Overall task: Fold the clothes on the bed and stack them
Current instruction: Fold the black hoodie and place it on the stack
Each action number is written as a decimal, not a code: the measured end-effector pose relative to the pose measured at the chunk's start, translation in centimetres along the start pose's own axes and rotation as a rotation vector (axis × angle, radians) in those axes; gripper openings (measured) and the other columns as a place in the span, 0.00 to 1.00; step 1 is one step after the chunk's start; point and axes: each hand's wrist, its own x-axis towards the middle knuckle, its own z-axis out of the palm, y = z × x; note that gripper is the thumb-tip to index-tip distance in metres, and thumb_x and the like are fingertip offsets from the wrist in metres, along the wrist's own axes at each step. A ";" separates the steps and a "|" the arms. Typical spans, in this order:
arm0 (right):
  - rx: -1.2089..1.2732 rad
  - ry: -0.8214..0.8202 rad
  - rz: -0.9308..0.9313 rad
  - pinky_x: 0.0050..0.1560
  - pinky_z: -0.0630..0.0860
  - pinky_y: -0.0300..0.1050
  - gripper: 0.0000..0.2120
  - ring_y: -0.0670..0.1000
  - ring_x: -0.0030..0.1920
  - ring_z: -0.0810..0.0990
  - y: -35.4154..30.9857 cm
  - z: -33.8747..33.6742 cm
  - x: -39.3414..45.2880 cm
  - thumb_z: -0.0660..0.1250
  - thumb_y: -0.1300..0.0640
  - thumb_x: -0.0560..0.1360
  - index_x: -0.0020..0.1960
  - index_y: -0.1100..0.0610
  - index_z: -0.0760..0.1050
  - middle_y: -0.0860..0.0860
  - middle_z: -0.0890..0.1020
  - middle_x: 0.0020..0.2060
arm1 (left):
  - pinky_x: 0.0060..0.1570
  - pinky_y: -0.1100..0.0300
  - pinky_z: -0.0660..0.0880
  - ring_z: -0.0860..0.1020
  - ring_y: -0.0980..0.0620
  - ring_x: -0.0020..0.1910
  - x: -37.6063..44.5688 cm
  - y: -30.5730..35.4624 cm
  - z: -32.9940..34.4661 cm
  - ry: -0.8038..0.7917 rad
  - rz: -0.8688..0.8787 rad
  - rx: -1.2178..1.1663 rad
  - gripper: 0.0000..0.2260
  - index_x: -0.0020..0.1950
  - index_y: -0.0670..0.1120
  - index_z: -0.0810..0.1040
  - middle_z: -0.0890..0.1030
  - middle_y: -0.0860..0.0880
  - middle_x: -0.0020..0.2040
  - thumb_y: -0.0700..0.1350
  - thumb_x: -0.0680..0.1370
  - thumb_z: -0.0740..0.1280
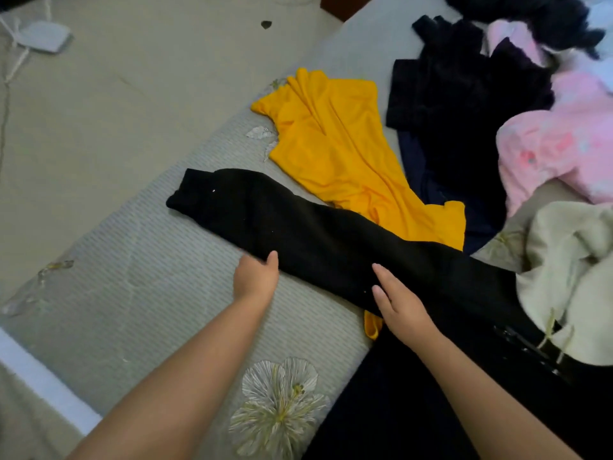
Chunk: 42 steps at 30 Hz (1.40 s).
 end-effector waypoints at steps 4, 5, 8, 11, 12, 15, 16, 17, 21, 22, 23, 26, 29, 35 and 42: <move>-0.257 0.214 0.014 0.70 0.51 0.48 0.20 0.55 0.72 0.60 4.4 -1.1 -4.0 0.61 0.62 0.77 0.68 0.63 0.65 0.58 0.67 0.69 | 0.60 0.53 0.68 0.72 0.43 0.63 1.1 1.0 2.6 0.081 -0.129 -0.333 0.23 0.67 0.40 0.66 0.73 0.42 0.64 0.50 0.76 0.65; -0.296 0.271 0.057 0.69 0.52 0.52 0.20 0.58 0.71 0.60 5.7 -1.2 -5.2 0.63 0.63 0.76 0.67 0.65 0.67 0.60 0.68 0.68 | 0.61 0.53 0.68 0.72 0.44 0.63 1.5 1.3 3.1 0.106 -0.169 -0.426 0.23 0.68 0.41 0.66 0.73 0.43 0.64 0.50 0.76 0.66; -0.350 0.241 0.266 0.71 0.50 0.54 0.21 0.57 0.73 0.55 8.7 -0.8 -8.1 0.61 0.59 0.77 0.69 0.61 0.65 0.57 0.63 0.71 | 0.61 0.55 0.69 0.72 0.45 0.63 1.6 1.9 4.1 0.175 -0.161 -0.530 0.22 0.68 0.42 0.66 0.73 0.45 0.65 0.46 0.76 0.66; -0.299 -0.046 0.423 0.72 0.50 0.52 0.24 0.52 0.75 0.47 12.2 -0.9 -10.1 0.53 0.52 0.80 0.74 0.55 0.53 0.52 0.52 0.75 | 0.61 0.58 0.68 0.71 0.47 0.64 0.9 2.7 4.4 0.221 0.001 -0.381 0.21 0.69 0.41 0.65 0.71 0.44 0.66 0.43 0.77 0.64; -0.319 -0.147 0.416 0.73 0.51 0.51 0.25 0.51 0.75 0.45 13.2 -1.2 -10.6 0.51 0.51 0.81 0.75 0.53 0.50 0.50 0.48 0.75 | 0.61 0.59 0.67 0.71 0.47 0.64 0.4 3.0 4.3 0.232 0.051 -0.350 0.21 0.69 0.41 0.65 0.71 0.44 0.66 0.43 0.78 0.63; -0.262 -0.218 0.371 0.73 0.51 0.47 0.25 0.50 0.75 0.46 14.9 -2.7 -11.2 0.51 0.50 0.81 0.75 0.52 0.48 0.49 0.46 0.75 | 0.63 0.63 0.63 0.68 0.48 0.67 -1.6 4.4 4.3 0.230 0.243 -0.305 0.21 0.71 0.42 0.63 0.69 0.45 0.68 0.42 0.79 0.62; -0.190 -0.195 0.385 0.72 0.51 0.45 0.25 0.49 0.75 0.46 15.0 -3.2 -11.3 0.52 0.50 0.81 0.75 0.52 0.49 0.49 0.47 0.75 | 0.63 0.65 0.61 0.67 0.49 0.68 -2.7 5.0 4.6 0.221 0.332 -0.267 0.22 0.72 0.42 0.62 0.68 0.45 0.69 0.42 0.79 0.61; -0.119 -0.168 0.398 0.72 0.50 0.44 0.24 0.49 0.75 0.48 15.2 -3.5 -11.6 0.52 0.51 0.81 0.75 0.51 0.50 0.48 0.49 0.75 | 0.62 0.68 0.59 0.66 0.49 0.69 -4.0 5.7 5.2 0.209 0.425 -0.227 0.22 0.72 0.42 0.61 0.68 0.45 0.70 0.42 0.79 0.60; 0.209 0.103 0.445 0.69 0.50 0.39 0.21 0.48 0.73 0.55 16.5 -4.7 -14.0 0.50 0.51 0.81 0.74 0.52 0.56 0.50 0.57 0.74 | 0.55 0.77 0.54 0.68 0.49 0.65 -11.1 8.6 9.0 0.095 0.846 -0.156 0.20 0.70 0.37 0.63 0.71 0.39 0.65 0.40 0.79 0.60; 0.370 0.204 0.496 0.70 0.51 0.41 0.21 0.50 0.73 0.57 17.0 -5.2 -14.9 0.47 0.50 0.81 0.73 0.52 0.57 0.51 0.59 0.73 | 0.55 0.76 0.57 0.70 0.50 0.61 -13.1 9.5 10.0 0.057 0.965 -0.144 0.20 0.69 0.35 0.65 0.73 0.36 0.61 0.38 0.78 0.61; 0.547 0.299 0.550 0.70 0.54 0.46 0.21 0.52 0.72 0.60 17.7 -5.8 -16.0 0.44 0.50 0.81 0.73 0.52 0.58 0.52 0.61 0.73 | 0.54 0.71 0.61 0.71 0.50 0.56 -15.2 10.3 11.0 0.018 1.087 -0.132 0.19 0.67 0.33 0.66 0.75 0.33 0.56 0.37 0.77 0.62; 0.850 0.535 0.641 0.63 0.65 0.50 0.24 0.56 0.67 0.67 20.7 -7.8 -20.5 0.40 0.48 0.81 0.73 0.54 0.58 0.56 0.66 0.70 | 0.46 0.59 0.66 0.76 0.42 0.45 -21.4 11.4 15.4 -0.107 1.393 -0.084 0.19 0.64 0.30 0.69 0.78 0.32 0.44 0.33 0.73 0.64; 0.955 0.660 0.733 0.58 0.68 0.50 0.25 0.59 0.63 0.71 24.0 -9.1 -26.2 0.38 0.47 0.81 0.73 0.56 0.58 0.58 0.69 0.66 | 0.56 0.65 0.63 0.76 0.41 0.57 -27.4 9.4 20.3 -0.678 1.393 0.147 0.26 0.71 0.39 0.62 0.77 0.36 0.58 0.36 0.74 0.65; 0.743 0.567 0.805 0.45 0.72 0.41 0.16 0.50 0.41 0.76 27.9 -6.8 -33.9 0.51 0.58 0.81 0.63 0.65 0.70 0.59 0.78 0.50 | 0.69 0.56 0.59 0.59 0.50 0.73 -29.1 0.8 26.2 -0.978 1.172 1.044 0.28 0.74 0.51 0.55 0.64 0.48 0.72 0.44 0.77 0.64; -0.094 0.526 0.392 0.59 0.69 0.53 0.22 0.65 0.57 0.76 30.2 -5.4 -31.2 0.72 0.71 0.65 0.59 0.68 0.74 0.64 0.78 0.55 | 0.72 0.51 0.50 0.46 0.48 0.75 -23.6 -3.7 23.3 -0.183 1.148 1.311 0.29 0.75 0.52 0.52 0.52 0.48 0.76 0.43 0.77 0.62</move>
